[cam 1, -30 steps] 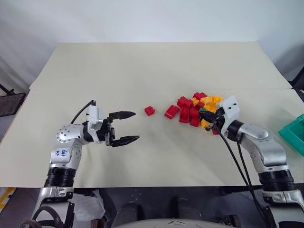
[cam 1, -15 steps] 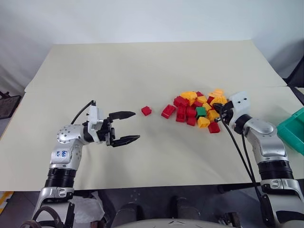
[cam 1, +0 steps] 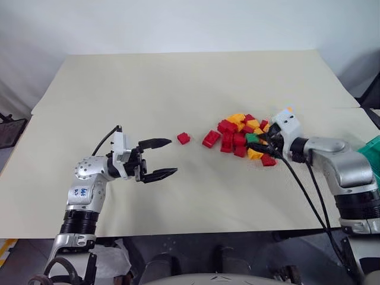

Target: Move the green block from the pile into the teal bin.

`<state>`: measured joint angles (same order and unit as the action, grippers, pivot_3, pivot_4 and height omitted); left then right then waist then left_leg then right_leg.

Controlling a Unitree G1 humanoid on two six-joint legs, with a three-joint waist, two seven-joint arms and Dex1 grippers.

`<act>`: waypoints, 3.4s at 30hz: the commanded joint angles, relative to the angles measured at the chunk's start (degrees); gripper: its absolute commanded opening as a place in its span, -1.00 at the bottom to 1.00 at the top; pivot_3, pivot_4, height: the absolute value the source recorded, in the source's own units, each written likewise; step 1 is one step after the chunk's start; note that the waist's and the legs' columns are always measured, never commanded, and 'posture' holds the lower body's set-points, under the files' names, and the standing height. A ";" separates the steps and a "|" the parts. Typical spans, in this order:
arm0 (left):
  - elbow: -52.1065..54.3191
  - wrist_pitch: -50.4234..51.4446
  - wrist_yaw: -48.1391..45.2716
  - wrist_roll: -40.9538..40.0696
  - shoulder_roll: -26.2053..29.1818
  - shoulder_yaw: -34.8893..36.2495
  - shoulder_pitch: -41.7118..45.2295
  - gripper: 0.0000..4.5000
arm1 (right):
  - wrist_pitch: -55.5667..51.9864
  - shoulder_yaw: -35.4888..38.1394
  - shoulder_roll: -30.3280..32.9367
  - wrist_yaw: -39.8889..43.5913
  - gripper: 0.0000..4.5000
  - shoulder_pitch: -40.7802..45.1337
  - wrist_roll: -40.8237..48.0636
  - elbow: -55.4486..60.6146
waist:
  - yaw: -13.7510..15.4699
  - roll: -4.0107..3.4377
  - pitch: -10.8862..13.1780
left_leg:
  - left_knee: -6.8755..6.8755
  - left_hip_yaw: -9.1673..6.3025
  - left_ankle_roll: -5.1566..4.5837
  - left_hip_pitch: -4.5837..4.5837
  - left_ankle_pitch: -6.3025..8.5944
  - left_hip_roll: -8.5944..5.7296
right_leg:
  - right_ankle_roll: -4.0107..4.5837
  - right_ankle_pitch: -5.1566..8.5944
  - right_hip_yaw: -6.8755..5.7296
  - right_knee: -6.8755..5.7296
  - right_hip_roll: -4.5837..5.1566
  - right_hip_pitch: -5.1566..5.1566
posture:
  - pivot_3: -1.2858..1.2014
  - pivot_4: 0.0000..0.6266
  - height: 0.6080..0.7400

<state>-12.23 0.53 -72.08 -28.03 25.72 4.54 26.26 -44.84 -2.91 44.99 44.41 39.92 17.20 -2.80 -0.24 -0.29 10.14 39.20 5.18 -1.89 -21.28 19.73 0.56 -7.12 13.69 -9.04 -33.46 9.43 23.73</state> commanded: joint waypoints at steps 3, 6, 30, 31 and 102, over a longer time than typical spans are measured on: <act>0.54 -1.06 0.18 -0.56 -0.30 0.58 -0.42 1.00 | 2.53 -4.23 3.44 6.90 0.97 4.38 -3.64 -5.55 | 0.00 0.00 0.00 | 0.00 0.09 0.01 0.00 0.01 0.00 | 0.00 0.00 -0.02 0.01 -0.01 -0.01 | 0.03 -0.52 1.00; 0.66 -1.30 0.26 -0.59 -0.47 0.62 -0.73 1.00 | 4.39 -7.34 4.05 11.52 0.99 6.80 -5.72 -9.12 | 0.00 0.00 0.00 | 0.00 0.13 0.02 -0.02 0.01 -0.01 | 0.00 0.00 -0.02 0.01 0.00 0.00 | 0.03 -0.52 1.00; 5.82 0.51 3.95 -1.14 1.55 1.63 -1.64 1.00 | 18.44 -13.61 -1.91 23.35 0.99 17.10 -17.99 -30.20 | 0.01 0.00 0.00 | 0.01 0.16 0.05 -0.01 -0.01 -0.01 | 0.00 0.00 -0.07 -0.02 -0.01 -0.03 | 0.03 -0.52 1.00; 5.93 0.52 3.95 -1.12 1.49 1.57 -1.76 1.00 | 18.32 -13.80 -1.77 23.73 0.99 17.11 -18.44 -30.08 | -0.01 0.00 0.00 | 0.01 0.17 0.06 -0.02 -0.01 -0.01 | 0.00 0.00 -0.07 -0.02 -0.01 -0.03 | 0.03 -0.52 1.00; 7.42 -0.11 8.09 -0.77 -1.10 1.52 -4.05 1.00 | 26.92 -20.16 -11.61 31.10 0.73 26.36 -33.76 -44.20 | -1.74 -0.01 0.00 | 0.02 0.13 0.16 0.13 -0.04 0.08 | 0.00 0.00 -0.01 -0.17 -0.07 -0.05 | 0.03 -0.52 1.00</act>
<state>-7.18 1.20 -64.20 -28.04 24.70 5.60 22.41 -17.61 -22.34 34.02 74.36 66.67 -16.61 -46.71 -1.97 -0.29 10.14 39.22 5.31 -1.73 -21.14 19.69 0.64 -7.12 13.70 -9.05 -33.63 9.36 23.68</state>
